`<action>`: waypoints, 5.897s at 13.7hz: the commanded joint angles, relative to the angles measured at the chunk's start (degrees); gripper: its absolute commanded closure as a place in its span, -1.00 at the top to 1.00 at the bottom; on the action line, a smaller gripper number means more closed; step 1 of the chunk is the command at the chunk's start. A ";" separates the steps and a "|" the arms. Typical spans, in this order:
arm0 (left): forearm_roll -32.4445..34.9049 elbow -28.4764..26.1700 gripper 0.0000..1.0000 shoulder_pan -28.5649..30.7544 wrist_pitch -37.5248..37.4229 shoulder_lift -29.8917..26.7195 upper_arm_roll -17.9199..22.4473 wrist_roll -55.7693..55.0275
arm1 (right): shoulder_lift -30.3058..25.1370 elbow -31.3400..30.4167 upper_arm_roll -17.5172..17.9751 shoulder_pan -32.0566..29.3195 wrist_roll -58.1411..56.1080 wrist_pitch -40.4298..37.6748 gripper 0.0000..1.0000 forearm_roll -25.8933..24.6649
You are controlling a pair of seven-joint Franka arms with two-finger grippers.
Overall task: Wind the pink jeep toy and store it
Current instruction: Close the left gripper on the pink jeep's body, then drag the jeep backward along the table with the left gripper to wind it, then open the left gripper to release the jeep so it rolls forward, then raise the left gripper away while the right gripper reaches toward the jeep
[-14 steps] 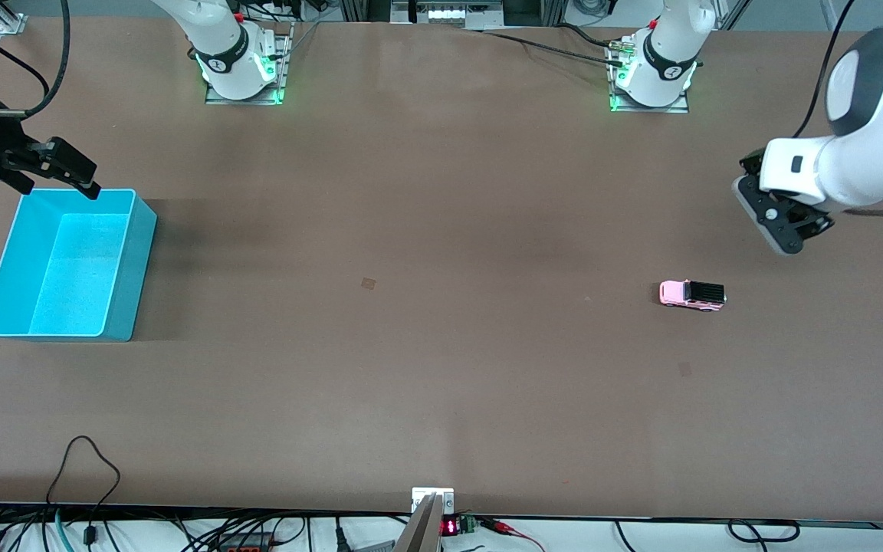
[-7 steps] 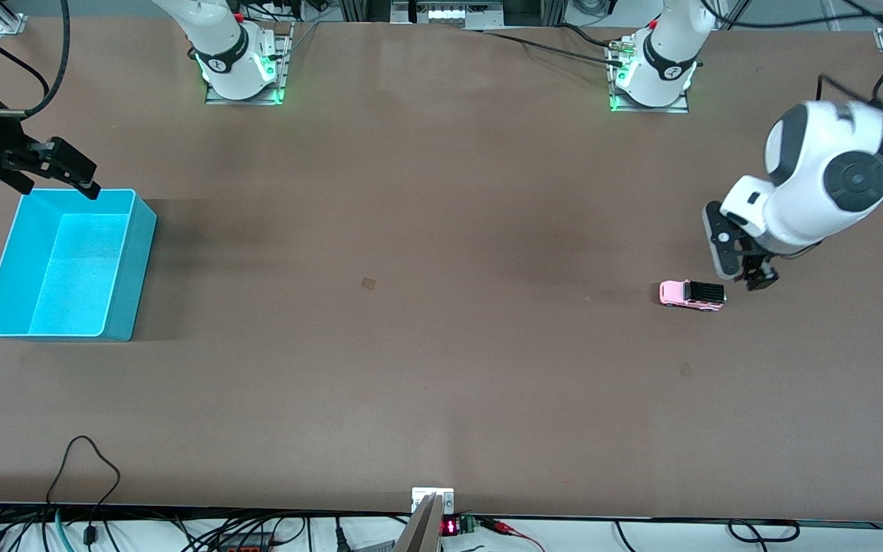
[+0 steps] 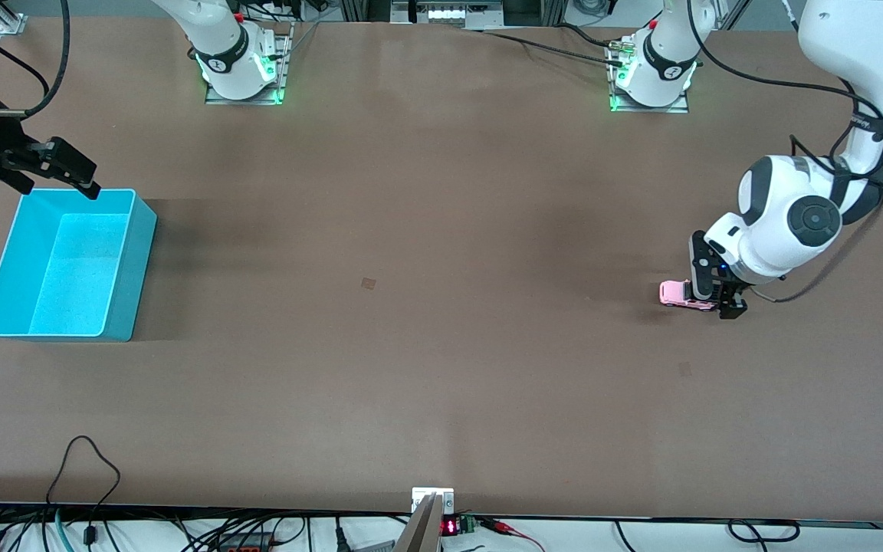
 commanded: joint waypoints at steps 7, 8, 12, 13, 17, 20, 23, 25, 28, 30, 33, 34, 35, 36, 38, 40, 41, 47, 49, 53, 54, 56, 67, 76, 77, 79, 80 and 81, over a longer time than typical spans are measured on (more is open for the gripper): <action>0.95 -2.50 0.24 1.43 8.11 2.88 -0.26 3.35 | -1.21 -0.99 0.24 -0.38 -0.42 0.34 1.00 0.11; 0.95 -2.50 -0.24 1.43 8.02 2.79 -0.26 3.35 | -1.21 -0.99 0.24 -0.38 -0.42 0.34 1.00 0.11; 0.86 -1.89 -0.90 1.26 7.58 2.70 -0.34 2.82 | -1.21 -0.99 0.24 -0.38 -0.42 0.34 1.00 0.11; 0.86 -1.80 -0.90 1.34 7.50 2.70 -0.34 2.65 | -1.21 -1.08 0.24 -0.46 -0.42 0.42 1.00 0.11; 0.86 -1.71 -0.90 1.17 7.50 3.75 -0.34 2.74 | -1.21 -1.08 0.24 -0.38 -0.42 0.42 1.00 0.11; 0.77 -1.36 -0.90 2.47 6.89 5.07 0.01 3.17 | -1.21 -0.99 0.24 -0.38 -0.42 0.69 1.00 0.11; 0.95 3.11 -0.91 7.22 0.57 7.70 0.01 8.60 | -1.21 -0.99 0.24 -0.38 -0.42 0.69 1.00 0.20; 0.95 4.00 -0.92 11.08 0.02 8.85 0.01 11.86 | -1.21 -0.99 0.24 -0.38 -0.42 0.69 1.00 0.20; 0.95 4.97 -0.92 15.92 0.20 10.78 0.01 15.55 | -1.21 -0.99 0.24 -0.38 -0.50 0.69 1.00 0.20; 0.95 5.84 -0.92 18.91 0.55 11.57 -0.08 18.11 | -1.21 -0.99 0.24 -0.38 -0.50 0.69 1.00 0.20; 0.95 7.69 -0.92 21.37 0.55 13.42 0.01 21.36 | -1.21 -1.08 0.24 -0.38 -0.50 0.69 1.00 0.20; 0.95 8.39 -0.92 21.82 0.55 13.77 0.01 22.50 | -1.21 -0.99 0.24 -0.38 -0.42 0.69 1.00 0.20; 0.95 8.83 -0.92 22.34 0.46 13.95 0.01 23.99 | -1.21 -0.99 0.24 -0.38 -0.50 0.69 1.00 0.20; 0.95 9.19 -0.92 23.04 0.46 14.04 0.01 25.22 | -1.21 -1.08 0.24 -0.38 -0.50 0.69 1.00 0.20; 0.95 9.98 -0.92 23.49 0.55 14.83 0.01 26.81 | -1.21 -1.08 0.24 -0.38 -0.50 0.69 1.00 0.20; 0.95 10.51 -0.92 23.75 0.55 15.36 0.01 27.08 | -1.21 -1.08 0.24 -0.38 -0.42 0.69 1.00 0.20; 0.95 10.68 -0.92 23.75 0.55 15.44 0.01 27.08 | -1.21 -1.08 0.24 -0.38 -0.42 0.78 1.00 0.20; 0.86 11.12 1.00 23.84 -0.15 13.61 -0.34 26.47 | -1.12 -1.08 0.24 -0.46 -0.50 0.69 1.00 0.20; 0.86 11.65 1.00 23.49 -2.42 12.64 -0.52 26.38 | -1.21 -1.17 0.24 -0.55 -0.50 0.69 1.00 0.20; 0.86 11.83 1.00 23.23 -11.81 7.55 -3.58 21.91 | -1.12 -1.17 0.15 -0.55 -0.50 0.78 1.00 0.20; 0.95 12.61 1.00 23.14 -14.89 6.49 -4.03 20.16 | -1.12 -1.17 0.15 -0.64 -0.50 0.69 1.00 0.20; 0.86 15.07 1.00 20.52 -21.04 5.34 -4.12 17.25 | -1.21 -1.17 0.15 -0.64 -0.50 0.69 1.00 0.28; 0.34 31.16 1.00 9.43 -52.96 -0.10 -5.69 -17.60 | -1.21 -1.17 0.07 -0.73 -0.59 0.69 1.00 0.28; -3.00 35.47 1.00 6.29 -63.70 -8.80 -14.42 -60.07 | -1.12 -1.17 0.07 -0.90 -0.59 0.69 1.00 0.28; -3.96 35.38 1.00 3.13 -63.35 -10.38 -10.84 -62.89 | -0.86 -1.00 -0.02 -0.99 -0.59 0.51 1.00 0.37; -6.60 34.33 1.00 -2.59 -60.55 -13.19 -4.33 -69.03 | -0.68 -0.91 -0.63 -1.08 -0.68 0.16 1.00 0.55; -8.96 32.94 1.00 -4.70 -57.57 -14.95 -1.08 -74.47 | -0.59 -0.91 -0.64 -1.08 -0.68 0.07 1.00 0.98; -10.29 30.66 1.00 -6.29 -54.50 -16.88 0.69 -80.52 | -0.16 -0.99 -0.64 -1.08 -0.68 -0.01 1.00 1.25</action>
